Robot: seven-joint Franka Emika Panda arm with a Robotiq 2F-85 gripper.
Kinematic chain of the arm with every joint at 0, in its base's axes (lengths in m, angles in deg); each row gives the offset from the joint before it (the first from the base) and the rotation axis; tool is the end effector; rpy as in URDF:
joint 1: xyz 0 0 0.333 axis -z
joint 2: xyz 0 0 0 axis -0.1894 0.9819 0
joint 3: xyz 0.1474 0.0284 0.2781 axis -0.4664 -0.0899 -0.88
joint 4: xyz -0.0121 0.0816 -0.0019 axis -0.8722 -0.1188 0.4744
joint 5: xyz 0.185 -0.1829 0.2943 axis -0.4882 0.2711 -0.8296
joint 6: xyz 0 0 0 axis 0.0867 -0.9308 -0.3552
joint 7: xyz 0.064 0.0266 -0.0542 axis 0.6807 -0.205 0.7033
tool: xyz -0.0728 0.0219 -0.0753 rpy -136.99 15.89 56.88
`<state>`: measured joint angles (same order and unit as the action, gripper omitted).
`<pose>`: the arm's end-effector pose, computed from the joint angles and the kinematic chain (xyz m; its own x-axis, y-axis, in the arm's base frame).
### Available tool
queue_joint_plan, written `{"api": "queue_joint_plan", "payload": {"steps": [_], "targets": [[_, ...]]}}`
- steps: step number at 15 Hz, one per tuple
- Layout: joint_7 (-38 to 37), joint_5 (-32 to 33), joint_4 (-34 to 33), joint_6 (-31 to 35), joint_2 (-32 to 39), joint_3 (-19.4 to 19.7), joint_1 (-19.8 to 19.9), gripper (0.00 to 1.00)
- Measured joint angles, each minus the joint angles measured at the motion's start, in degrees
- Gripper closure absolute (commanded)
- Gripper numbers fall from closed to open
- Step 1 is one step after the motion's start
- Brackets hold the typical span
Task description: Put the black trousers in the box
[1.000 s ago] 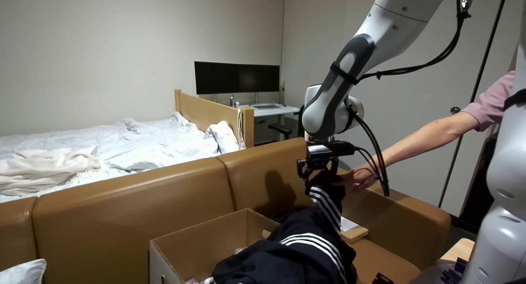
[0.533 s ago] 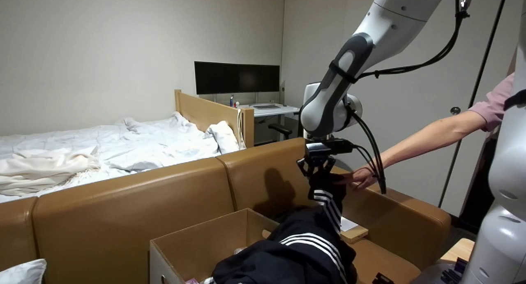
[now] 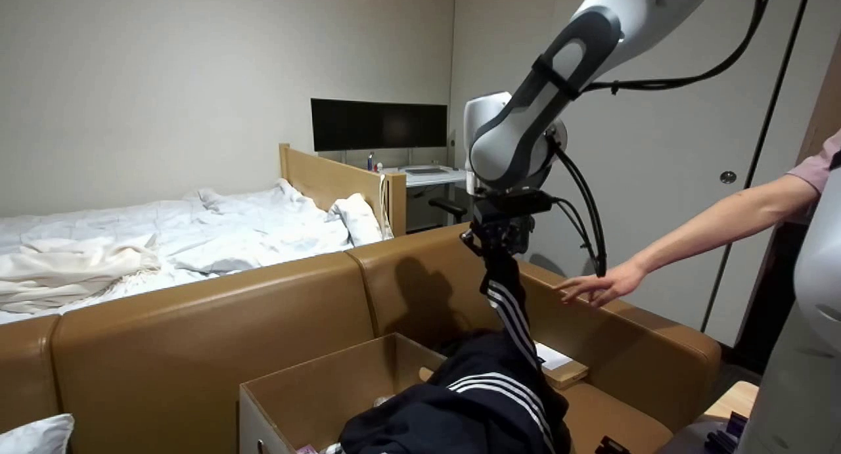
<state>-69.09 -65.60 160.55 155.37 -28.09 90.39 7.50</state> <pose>0.4862 0.0026 0.3045 0.9455 -0.3076 0.1068 -0.3213 -0.9346 0.1527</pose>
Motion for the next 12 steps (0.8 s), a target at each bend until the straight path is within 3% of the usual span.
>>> {"api": "queue_joint_plan", "payload": {"steps": [6,9,12], "targets": [[-2.6,4.1,-8.1,-16.5,-10.6,-11.6,-3.8,0.99],[-2.6,4.6,-14.4,-21.3,-9.7,-17.4,-6.1,0.99],[-2.5,6.1,-19.3,-21.5,-4.8,-20.7,-8.3,0.99]]}}
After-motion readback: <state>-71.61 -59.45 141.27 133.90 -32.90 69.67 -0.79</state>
